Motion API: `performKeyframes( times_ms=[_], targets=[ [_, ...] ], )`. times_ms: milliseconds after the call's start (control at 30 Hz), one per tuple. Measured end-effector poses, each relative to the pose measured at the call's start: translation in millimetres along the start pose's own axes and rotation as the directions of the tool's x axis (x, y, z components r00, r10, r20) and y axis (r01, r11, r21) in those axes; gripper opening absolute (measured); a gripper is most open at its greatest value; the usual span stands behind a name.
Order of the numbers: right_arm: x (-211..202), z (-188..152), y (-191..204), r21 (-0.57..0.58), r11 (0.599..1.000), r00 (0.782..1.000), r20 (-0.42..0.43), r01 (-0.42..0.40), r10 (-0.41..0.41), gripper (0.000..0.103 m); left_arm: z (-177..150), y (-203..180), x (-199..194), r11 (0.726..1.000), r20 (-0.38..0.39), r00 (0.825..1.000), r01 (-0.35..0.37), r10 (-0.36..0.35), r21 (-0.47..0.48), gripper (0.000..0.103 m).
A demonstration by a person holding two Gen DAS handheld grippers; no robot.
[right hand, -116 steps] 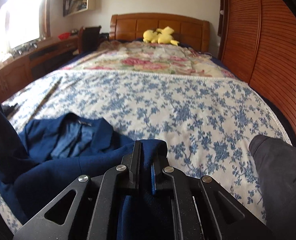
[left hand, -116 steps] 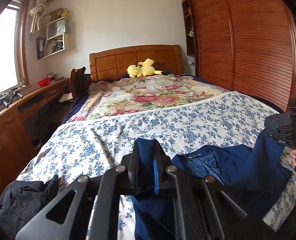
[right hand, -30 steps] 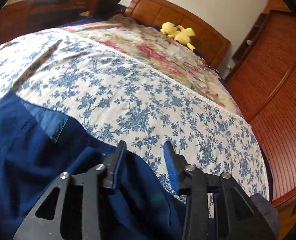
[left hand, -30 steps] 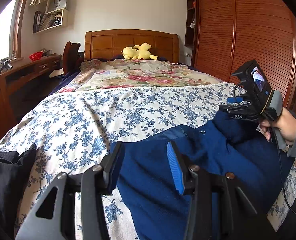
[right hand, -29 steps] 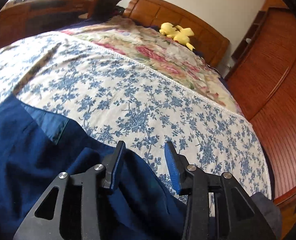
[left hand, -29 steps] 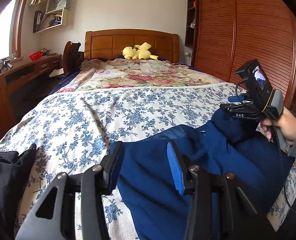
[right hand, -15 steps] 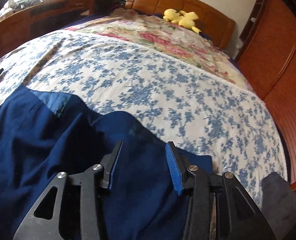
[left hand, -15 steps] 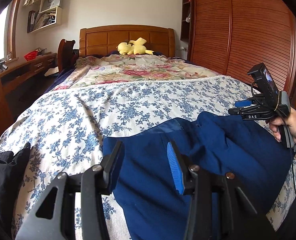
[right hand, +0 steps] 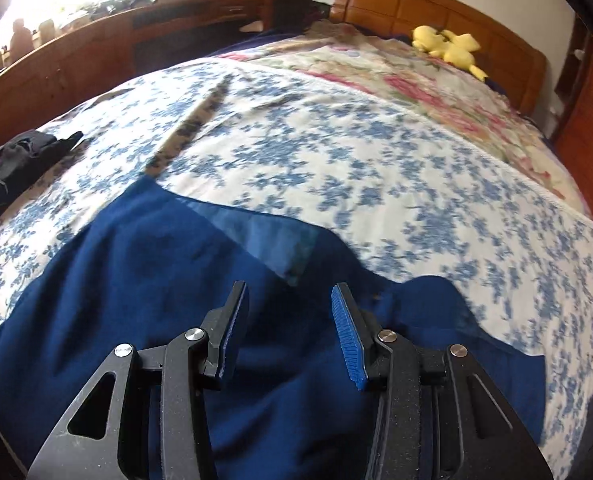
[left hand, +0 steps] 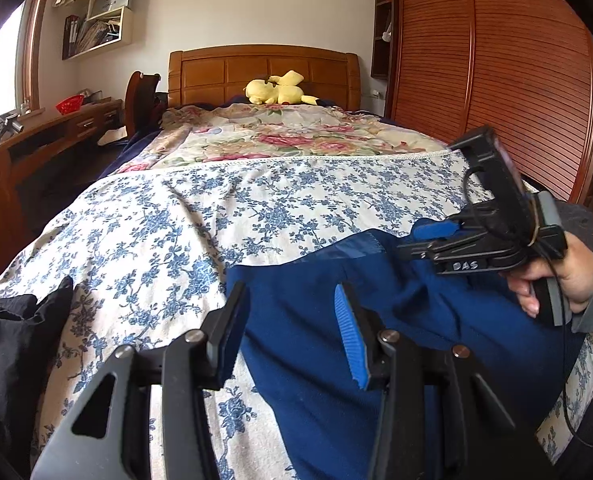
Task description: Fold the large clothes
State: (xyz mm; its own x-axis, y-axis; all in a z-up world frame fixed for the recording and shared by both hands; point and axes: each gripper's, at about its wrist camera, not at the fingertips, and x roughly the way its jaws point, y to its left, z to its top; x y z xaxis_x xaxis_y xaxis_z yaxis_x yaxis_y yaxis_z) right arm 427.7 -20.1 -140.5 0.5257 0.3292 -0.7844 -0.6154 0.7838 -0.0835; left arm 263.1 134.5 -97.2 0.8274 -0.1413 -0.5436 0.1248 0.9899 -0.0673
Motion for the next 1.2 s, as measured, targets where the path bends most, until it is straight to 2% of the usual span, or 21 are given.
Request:
performKeyframes(
  times_ms=[267,333,400,600,767,933,1067,1133,1200],
  targets=[
    [53,-1,-3,0.078,0.996,0.991,-0.117,-0.051,0.06,0.043,-8,11,0,1.0,-0.015,1.0,-0.004,0.004,-0.014,0.043],
    [56,-3,-5,0.088,0.994,0.988,-0.129,-0.071,0.082,0.033,-8,13,1,1.0,-0.016,1.0,-0.005,0.005,-0.016,0.043],
    [56,-3,-3,0.063,0.997,0.989,-0.137,-0.051,0.059,0.017,-8,13,1,1.0,-0.015,1.0,-0.005,0.005,-0.019,0.043],
    [34,11,-8,0.045,0.999,0.999,-0.041,-0.03,0.032,0.003,-7,14,0,1.0,-0.01,1.0,-0.004,0.003,-0.018,0.043],
    [20,34,1,0.008,1.0,0.999,0.047,-0.015,0.015,0.002,-6,14,-1,1.0,-0.006,1.0,-0.005,0.005,-0.02,0.043],
    [20,55,13,-0.032,0.999,0.997,0.078,-0.007,0.01,0.001,-5,14,-3,1.0,-0.001,1.0,-0.006,0.006,-0.024,0.043],
    [27,60,8,0.007,1.0,0.999,0.032,-0.019,0.019,0.002,-5,13,-2,1.0,-0.001,1.0,-0.002,0.002,-0.024,0.043],
    [22,59,-4,0.04,0.999,0.999,0.044,0.012,-0.014,0.011,-4,11,-3,1.0,0.001,1.0,0.005,-0.005,-0.025,0.043],
    [11,59,-20,0.077,0.997,0.998,0.057,0.015,-0.02,0.039,-3,8,-3,1.0,0.006,1.0,0.015,-0.015,-0.024,0.043]
  ],
)
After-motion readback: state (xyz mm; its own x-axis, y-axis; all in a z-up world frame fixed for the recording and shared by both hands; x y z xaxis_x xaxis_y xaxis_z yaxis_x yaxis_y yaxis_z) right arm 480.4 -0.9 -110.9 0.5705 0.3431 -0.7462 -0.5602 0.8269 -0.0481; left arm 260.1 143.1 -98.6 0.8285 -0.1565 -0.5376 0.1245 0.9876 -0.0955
